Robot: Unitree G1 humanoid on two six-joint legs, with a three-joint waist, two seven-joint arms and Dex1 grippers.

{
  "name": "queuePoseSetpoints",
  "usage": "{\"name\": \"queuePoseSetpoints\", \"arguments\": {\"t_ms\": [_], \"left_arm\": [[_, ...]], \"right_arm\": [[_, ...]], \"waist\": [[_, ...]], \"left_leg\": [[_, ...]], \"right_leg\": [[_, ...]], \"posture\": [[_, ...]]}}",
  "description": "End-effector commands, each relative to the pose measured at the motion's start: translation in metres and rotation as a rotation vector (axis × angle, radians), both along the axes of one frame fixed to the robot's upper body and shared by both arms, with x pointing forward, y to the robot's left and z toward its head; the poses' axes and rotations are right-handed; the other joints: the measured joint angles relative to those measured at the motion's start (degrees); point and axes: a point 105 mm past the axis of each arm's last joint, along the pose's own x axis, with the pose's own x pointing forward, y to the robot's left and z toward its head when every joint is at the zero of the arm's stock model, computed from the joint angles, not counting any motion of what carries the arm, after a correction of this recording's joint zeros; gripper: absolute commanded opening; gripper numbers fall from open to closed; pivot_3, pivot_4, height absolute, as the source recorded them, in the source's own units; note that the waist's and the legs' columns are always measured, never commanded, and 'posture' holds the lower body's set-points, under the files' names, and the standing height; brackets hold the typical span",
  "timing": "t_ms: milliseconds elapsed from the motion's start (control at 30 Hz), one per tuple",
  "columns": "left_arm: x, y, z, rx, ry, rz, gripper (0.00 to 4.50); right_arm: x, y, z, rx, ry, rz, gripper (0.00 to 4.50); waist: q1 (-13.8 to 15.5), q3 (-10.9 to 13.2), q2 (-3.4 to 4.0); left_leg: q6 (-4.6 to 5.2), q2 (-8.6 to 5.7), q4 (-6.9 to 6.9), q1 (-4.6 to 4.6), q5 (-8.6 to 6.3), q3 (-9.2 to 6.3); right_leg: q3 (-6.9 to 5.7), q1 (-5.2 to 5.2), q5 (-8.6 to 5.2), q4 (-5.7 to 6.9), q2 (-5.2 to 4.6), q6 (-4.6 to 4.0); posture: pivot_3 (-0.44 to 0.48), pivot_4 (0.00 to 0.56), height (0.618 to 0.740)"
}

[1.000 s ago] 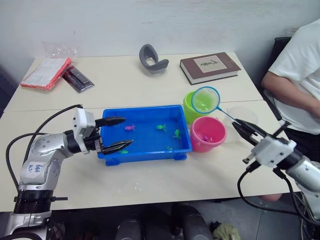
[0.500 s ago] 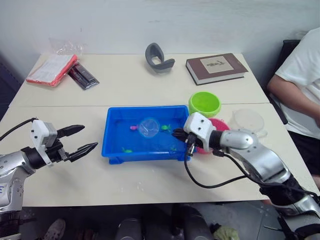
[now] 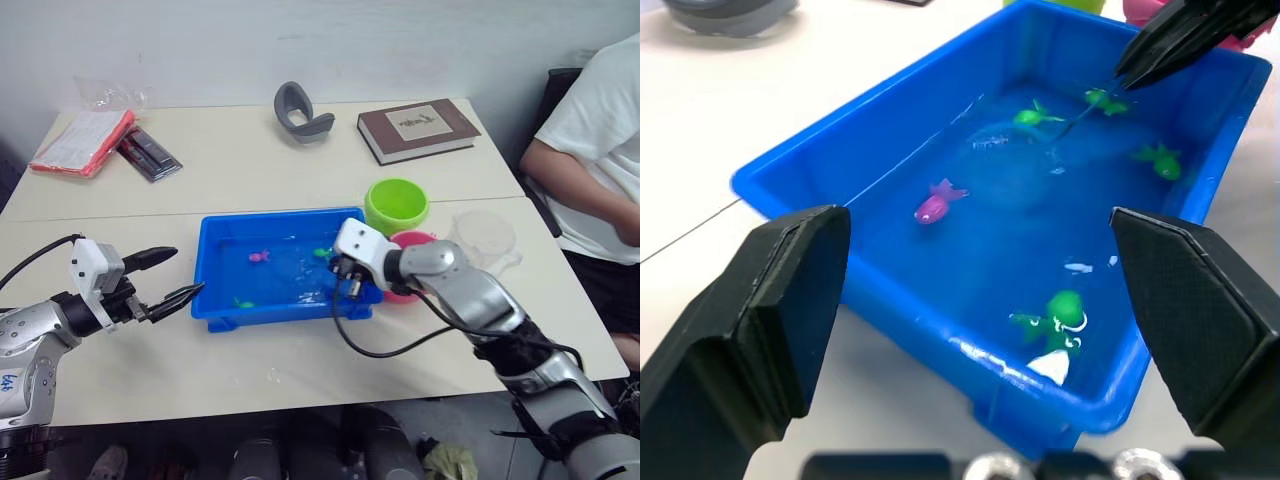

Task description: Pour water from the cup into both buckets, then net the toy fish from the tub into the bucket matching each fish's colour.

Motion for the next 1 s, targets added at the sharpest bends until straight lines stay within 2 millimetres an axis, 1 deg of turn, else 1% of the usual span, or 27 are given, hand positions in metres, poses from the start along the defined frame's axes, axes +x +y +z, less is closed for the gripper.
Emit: {"name": "queuePoseSetpoints", "arguments": {"t_ms": [33,133,267,333,433,533,600,700,800,1000], "left_arm": [[0.002,0.002,0.010,0.027,-0.047,0.005,4.46],[0.000,0.002,0.009,0.028,-0.041,0.004,4.46],[-0.003,0.003,0.006,0.029,-0.028,0.011,4.46],[-0.004,0.005,0.006,0.030,-0.025,0.018,4.46],[-0.007,0.013,0.006,0.035,-0.018,0.042,4.46],[-0.009,0.017,0.007,0.036,-0.018,0.050,4.46],[-0.010,0.020,0.007,0.038,-0.017,0.058,4.46],[-0.009,0.026,0.009,0.039,-0.022,0.078,4.46],[-0.010,0.030,0.010,0.043,-0.019,0.086,4.46],[-0.016,0.047,0.003,0.078,0.014,0.122,4.46]], "right_arm": [[-0.006,0.020,0.011,0.054,0.062,0.023,0.00],[-0.003,0.030,0.014,0.064,0.072,0.022,0.00],[0.001,0.037,0.013,0.074,0.074,0.016,0.00],[-0.001,0.041,0.013,0.101,0.086,0.023,0.00],[-0.006,0.044,0.015,0.164,0.102,0.056,0.00],[-0.012,0.044,0.021,0.253,0.135,0.080,0.00],[-0.015,0.041,0.023,0.278,0.152,0.087,0.00],[-0.015,0.034,0.019,0.259,0.149,0.082,0.00],[-0.014,0.033,0.019,0.272,0.147,0.079,0.00],[-0.009,0.026,0.016,0.161,0.078,0.046,0.00]], "waist": [[0.0,0.0,0.00],[0.0,0.0,0.00],[-0.1,0.0,0.00],[-0.2,0.0,0.00],[-0.4,0.0,-0.01],[-0.6,0.0,-0.01],[-0.7,0.0,0.00],[-0.8,0.0,0.00],[-0.8,0.0,0.00],[-1.0,0.0,0.00]], "left_leg": [[0.00,0.02,0.00,-0.02,0.00,-0.01],[0.04,-0.04,0.00,-0.05,-0.02,-0.01],[0.11,-0.11,0.00,-0.07,-0.06,0.00],[0.11,-0.09,-0.03,-0.08,-0.06,-0.01],[0.10,-0.08,-0.04,-0.09,-0.06,-0.01],[0.10,-0.09,-0.03,-0.09,-0.06,0.00],[0.10,-0.09,-0.03,-0.09,-0.06,-0.01],[0.09,-0.07,-0.04,-0.08,-0.06,-0.01],[0.08,-0.07,-0.04,-0.08,-0.07,-0.01],[0.06,-0.06,-0.06,-0.08,-0.08,0.01]], "right_leg": [[-0.01,0.00,0.00,0.02,0.02,-0.01],[-0.01,0.00,0.01,0.00,-0.02,0.00],[0.01,0.00,0.03,-0.05,-0.05,0.04],[-0.01,-0.01,0.03,-0.07,-0.05,0.04],[-0.01,-0.02,0.03,-0.08,-0.03,0.04],[0.00,-0.01,0.03,-0.07,-0.04,0.04],[0.00,-0.01,0.03,-0.06,-0.04,0.04],[0.00,-0.01,0.03,-0.08,-0.04,0.04],[0.00,-0.01,0.03,-0.08,-0.03,0.04],[0.01,-0.04,0.03,-0.09,-0.03,0.04]], "posture": [[0.000,0.150,0.740],[0.000,0.150,0.740],[0.000,0.150,0.740],[0.000,0.150,0.740],[0.000,0.150,0.740],[0.000,0.150,0.740],[0.000,0.150,0.740],[0.000,0.150,0.740],[0.000,0.150,0.740],[0.000,0.150,0.740]]}}
